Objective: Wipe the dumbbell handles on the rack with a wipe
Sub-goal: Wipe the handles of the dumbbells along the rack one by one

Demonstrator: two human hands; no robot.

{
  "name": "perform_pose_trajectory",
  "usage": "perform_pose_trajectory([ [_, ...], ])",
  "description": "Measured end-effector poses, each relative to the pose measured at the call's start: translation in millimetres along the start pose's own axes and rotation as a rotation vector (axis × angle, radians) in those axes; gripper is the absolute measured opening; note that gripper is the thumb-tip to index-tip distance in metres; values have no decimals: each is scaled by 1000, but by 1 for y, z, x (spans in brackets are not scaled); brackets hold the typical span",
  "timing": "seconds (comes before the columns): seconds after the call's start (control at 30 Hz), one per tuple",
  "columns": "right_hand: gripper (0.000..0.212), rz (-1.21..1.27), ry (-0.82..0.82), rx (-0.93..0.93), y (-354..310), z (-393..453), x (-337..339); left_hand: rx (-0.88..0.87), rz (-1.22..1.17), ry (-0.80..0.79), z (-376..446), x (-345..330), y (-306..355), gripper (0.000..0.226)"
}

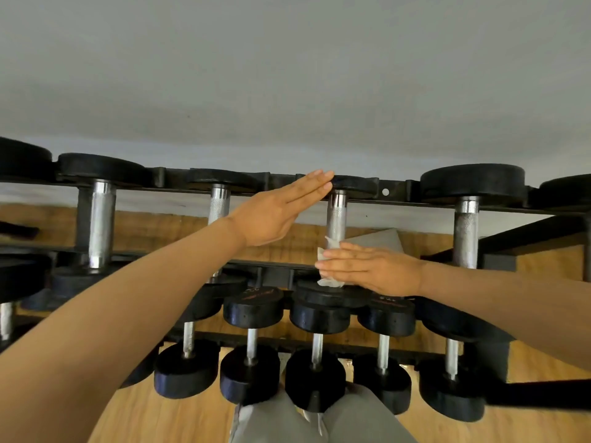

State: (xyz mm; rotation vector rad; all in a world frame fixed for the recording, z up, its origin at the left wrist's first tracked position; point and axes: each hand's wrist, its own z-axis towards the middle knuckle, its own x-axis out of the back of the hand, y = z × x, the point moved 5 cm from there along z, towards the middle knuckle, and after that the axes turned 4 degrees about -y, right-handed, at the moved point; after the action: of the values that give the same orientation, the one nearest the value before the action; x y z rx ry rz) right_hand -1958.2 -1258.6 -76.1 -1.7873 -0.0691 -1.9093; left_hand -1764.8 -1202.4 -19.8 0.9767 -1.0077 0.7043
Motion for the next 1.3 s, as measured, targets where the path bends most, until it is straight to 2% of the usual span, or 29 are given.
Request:
perform_pose_trajectory([
  [0.07, 50, -24, -63, 92, 5, 2, 6, 9, 3, 1, -1, -1, 1, 61],
  [0.13, 51, -90, -51, 74, 20, 10, 17, 18, -3, -9, -1, -1, 1, 62],
  [0.27, 55, -76, 214, -239, 50, 16, 34, 31, -6, -12, 0, 4, 3, 60],
  [0.37, 45, -27, 270, -342, 34, 15, 22, 57, -26, -20, 0, 4, 6, 56],
  [0.53, 44, -63, 71, -48, 8, 9, -4, 77, -59, -32, 0, 4, 9, 57],
  [0.6, 42, -112, 74, -53, 16, 11, 1, 82, -61, -49, 0, 4, 10, 62],
  [0.77, 51, 24, 238, -513, 39, 20, 21, 107, -49, -78, 1, 7, 13, 60],
  [0.9, 60, 238, 112, -719, 5, 28, 15, 131, -8, -69, 0, 8, 17, 59],
  [0.97, 68, 338, 30, -869, -12, 37, 19, 132, 28, -73, 1, 10, 17, 60],
  [1.03, 72, 380, 24, -1038, -23, 54, 21, 105, 59, -93, 3, 10, 16, 60],
  [1.13, 73, 369, 90, -1304, -31, 75, 17, 49, 128, -142, 5, 14, 11, 62],
  [1.3, 73, 409, 233, -1513, -35, 91, 13, -105, 158, -287, 17, 26, -1, 61],
])
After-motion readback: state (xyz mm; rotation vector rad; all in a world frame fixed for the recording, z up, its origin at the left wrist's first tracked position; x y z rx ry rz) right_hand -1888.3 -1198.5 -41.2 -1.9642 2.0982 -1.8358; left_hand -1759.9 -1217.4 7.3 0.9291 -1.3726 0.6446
